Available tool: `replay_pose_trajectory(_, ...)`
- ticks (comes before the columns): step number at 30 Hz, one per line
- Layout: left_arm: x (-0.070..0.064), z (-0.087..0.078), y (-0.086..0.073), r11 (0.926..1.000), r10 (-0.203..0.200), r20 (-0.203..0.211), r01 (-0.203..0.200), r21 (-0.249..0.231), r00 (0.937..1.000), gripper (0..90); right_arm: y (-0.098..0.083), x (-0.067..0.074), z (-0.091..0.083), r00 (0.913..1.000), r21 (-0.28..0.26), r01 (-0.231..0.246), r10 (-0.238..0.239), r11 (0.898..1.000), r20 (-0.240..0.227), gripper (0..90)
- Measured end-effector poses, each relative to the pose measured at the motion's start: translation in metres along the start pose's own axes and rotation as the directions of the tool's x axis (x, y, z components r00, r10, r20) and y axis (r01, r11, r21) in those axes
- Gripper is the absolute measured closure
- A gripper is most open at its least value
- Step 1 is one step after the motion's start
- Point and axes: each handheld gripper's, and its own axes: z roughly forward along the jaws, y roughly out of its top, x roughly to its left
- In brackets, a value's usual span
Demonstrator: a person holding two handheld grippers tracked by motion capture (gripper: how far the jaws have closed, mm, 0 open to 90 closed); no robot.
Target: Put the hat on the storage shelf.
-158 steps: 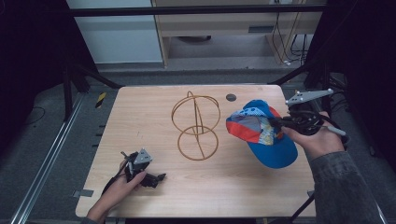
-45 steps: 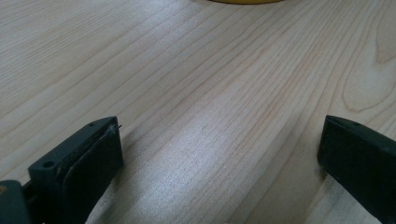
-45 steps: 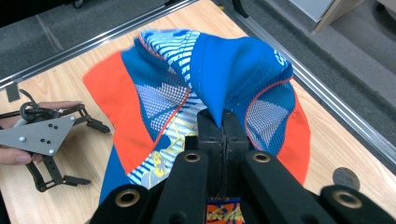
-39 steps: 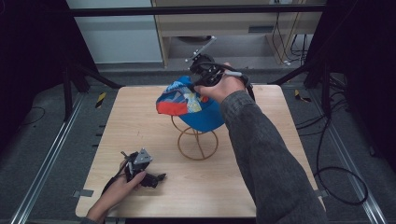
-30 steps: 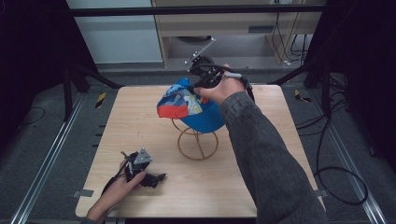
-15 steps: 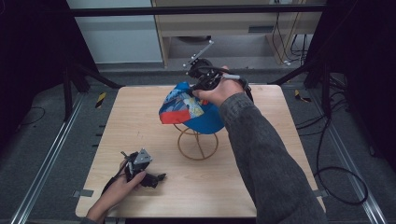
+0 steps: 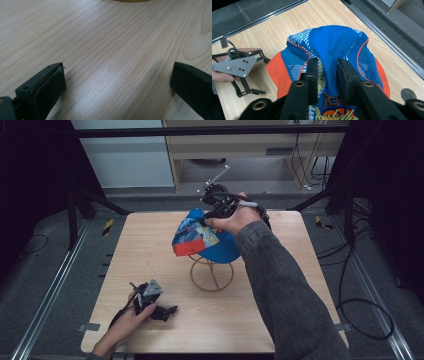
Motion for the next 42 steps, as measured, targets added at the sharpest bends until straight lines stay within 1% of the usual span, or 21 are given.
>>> replay_pose_trajectory(2,0.0,0.0,0.0,1.0,0.0,0.0,0.0,0.0,1.0,0.0,-0.001,0.0,-0.002,1.0,-0.007,-0.004,0.004,1.0,-0.002,66.8)
replay_pose_trajectory(8,0.0,0.0,0.0,1.0,0.001,0.0,-0.001,0.0,1.0,0.0,-0.004,0.0,-0.007,0.9999,-0.021,-0.013,0.013,1.0,0.003,61.9)
replay_pose_trajectory(15,0.0,0.0,0.0,1.0,0.0,0.001,0.0,0.0,1.0,0.0,-0.008,-0.001,-0.012,0.9997,-0.036,-0.024,0.024,0.999,0.001,57.6)
replay_pose_trajectory(17,0.0,0.0,0.0,1.0,0.0,0.001,0.0,0.0,1.0,0.0,-0.009,-0.001,-0.012,0.9998,-0.039,-0.021,0.021,0.999,0.002,56.6)
replay_pose_trajectory(18,0.0,0.0,0.0,1.0,0.0,0.001,0.0,0.0,1.0,0.0,-0.01,0.0,-0.015,0.9997,-0.044,-0.023,0.024,0.999,0.005,54.9)
replay_pose_trajectory(22,0.0,0.0,0.0,1.0,0.0,0.001,0.0,0.0,1.0,0.0,-0.015,0.001,-0.02,0.9996,-0.061,-0.027,0.027,0.998,0.011,53.1)
replay_pose_trajectory(31,0.0,0.0,0.0,1.0,0.0,0.001,0.0,0.0,1.0,0.0,-0.023,0.002,-0.028,0.999,-0.075,-0.037,0.039,0.996,0.024,46.9)
replay_pose_trajectory(37,0.0,0.0,0.0,1.0,0.0,0.001,0.0,0.0,1.0,0.0,-0.026,0.001,-0.034,0.9985,-0.091,-0.042,0.045,0.995,0.032,39.7)
replay_pose_trajectory(41,0.0,0.0,0.0,1.0,0.0,0.001,0.0,0.0,1.0,0.0,-0.027,0.002,-0.039,0.9978,-0.11,-0.046,0.051,0.993,0.042,31.0)
replay_pose_trajectory(42,0.0,0.0,0.0,1.0,0.0,0.0,0.0,0.0,1.0,0.0,-0.027,0.003,-0.04,0.9974,-0.11,-0.054,0.059,0.992,0.042,28.6)
